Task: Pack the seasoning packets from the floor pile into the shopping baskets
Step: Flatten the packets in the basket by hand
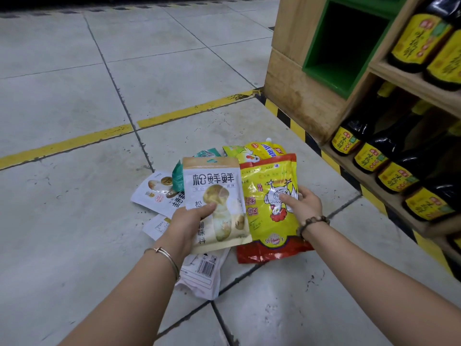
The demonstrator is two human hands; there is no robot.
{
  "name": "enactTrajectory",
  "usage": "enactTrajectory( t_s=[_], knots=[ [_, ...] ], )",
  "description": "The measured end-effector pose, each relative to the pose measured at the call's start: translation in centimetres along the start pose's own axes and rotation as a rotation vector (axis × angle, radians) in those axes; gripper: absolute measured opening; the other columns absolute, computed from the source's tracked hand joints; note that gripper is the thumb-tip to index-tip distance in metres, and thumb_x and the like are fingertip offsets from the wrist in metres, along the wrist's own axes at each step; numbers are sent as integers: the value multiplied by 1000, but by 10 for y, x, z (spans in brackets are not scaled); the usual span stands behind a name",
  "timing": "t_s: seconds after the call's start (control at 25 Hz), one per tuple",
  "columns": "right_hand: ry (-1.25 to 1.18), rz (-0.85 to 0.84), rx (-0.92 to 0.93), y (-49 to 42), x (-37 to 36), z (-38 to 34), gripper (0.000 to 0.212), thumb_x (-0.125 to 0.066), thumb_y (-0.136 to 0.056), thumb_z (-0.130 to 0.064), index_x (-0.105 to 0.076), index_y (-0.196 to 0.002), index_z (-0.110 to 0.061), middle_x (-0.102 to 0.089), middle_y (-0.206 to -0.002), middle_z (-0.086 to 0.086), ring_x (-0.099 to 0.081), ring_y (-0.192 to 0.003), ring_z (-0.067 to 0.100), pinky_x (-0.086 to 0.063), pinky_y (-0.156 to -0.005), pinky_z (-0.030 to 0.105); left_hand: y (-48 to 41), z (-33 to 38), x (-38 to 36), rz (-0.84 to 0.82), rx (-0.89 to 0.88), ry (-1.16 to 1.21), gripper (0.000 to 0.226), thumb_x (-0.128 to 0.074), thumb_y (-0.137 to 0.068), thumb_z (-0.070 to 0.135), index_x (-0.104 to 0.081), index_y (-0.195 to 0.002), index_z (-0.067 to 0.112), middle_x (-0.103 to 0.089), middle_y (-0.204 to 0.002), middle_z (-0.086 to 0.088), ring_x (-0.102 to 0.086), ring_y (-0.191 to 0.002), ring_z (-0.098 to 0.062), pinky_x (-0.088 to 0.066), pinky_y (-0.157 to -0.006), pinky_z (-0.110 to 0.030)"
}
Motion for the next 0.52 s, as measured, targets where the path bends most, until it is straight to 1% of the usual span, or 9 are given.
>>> enactTrajectory(
  t_s=[0.08, 0.12, 0.24, 0.28, 0.32, 0.4, 0.44, 0.52],
  knots=[
    [-61, 6, 47, 15, 6, -18, 35, -74, -76, -8, -62, -109, -12, -65, -88, -3, -61, -74, 4, -48, -57, 14, 8, 3, -6, -47, 4, 12, 28, -75, -77, 15, -68, -102, 6, -74, -91, -13, -70, -82, -30, -57, -78, -43],
    [-76, 20, 66, 22, 11, -26, 34, -74, -76, -8, -62, -107, -13, -66, -85, -5, -63, -72, 4, -50, -56, 15, 12, 5, -11, -73, -2, 21, 27, -74, -78, 14, -68, -103, 7, -74, -92, -13, -70, -82, -30, -57, -76, -41],
    [-108, 73, 110, 44, 33, -45, 31, -74, -76, -8, -62, -104, -16, -66, -82, -10, -65, -63, -3, -50, -51, 12, 26, 9, -27, -133, -31, 8, 25, -72, -80, 13, -68, -104, 9, -73, -93, -12, -69, -78, -28, -57, -73, -38],
    [-132, 91, 118, 52, 41, -49, 32, -74, -76, -8, -63, -104, -17, -68, -85, -8, -66, -66, -1, -51, -54, 15, 32, 9, -33, -159, -36, 1, 24, -72, -80, 13, -68, -103, 10, -73, -93, -11, -69, -76, -27, -57, -71, -36],
    [-150, 116, 122, 60, 51, -51, 32, -74, -76, -9, -63, -104, -18, -69, -89, -4, -68, -72, 6, -55, -60, 21, 39, 7, -38, -190, -37, -5, 22, -72, -80, 13, -69, -101, 10, -74, -91, -10, -70, -74, -25, -57, -66, -34],
    [-160, 176, 128, 75, 70, -52, 32, -75, -75, -12, -63, -103, -22, -70, -96, 0, -68, -86, 18, -56, -74, 34, 52, 3, -48, -245, -46, -23, 16, -73, -79, 13, -69, -95, 11, -75, -84, -5, -70, -66, -20, -56, -56, -28],
    [-172, 209, 127, 86, 80, -51, 32, -76, -75, -13, -64, -104, -22, -70, -97, 1, -68, -88, 21, -55, -77, 37, 59, 1, -52, -267, -57, -37, 14, -73, -79, 12, -69, -92, 11, -74, -80, -4, -70, -64, -18, -55, -55, -27],
    [-204, 278, 118, 108, 99, -49, 39, -76, -74, -14, -64, -111, -16, -70, -100, 4, -68, -90, 23, -55, -80, 41, 72, 1, -61, -303, -77, -54, 12, -73, -79, 10, -68, -90, 11, -74, -81, -6, -69, -65, -20, -56, -59, -29]
  ],
)
Point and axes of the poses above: each hand's wrist, its own y-axis away from the middle knuckle, its own x-axis out of the back of the hand, z = x × y, the point moved 5 cm from there along -y, towards the middle knuckle
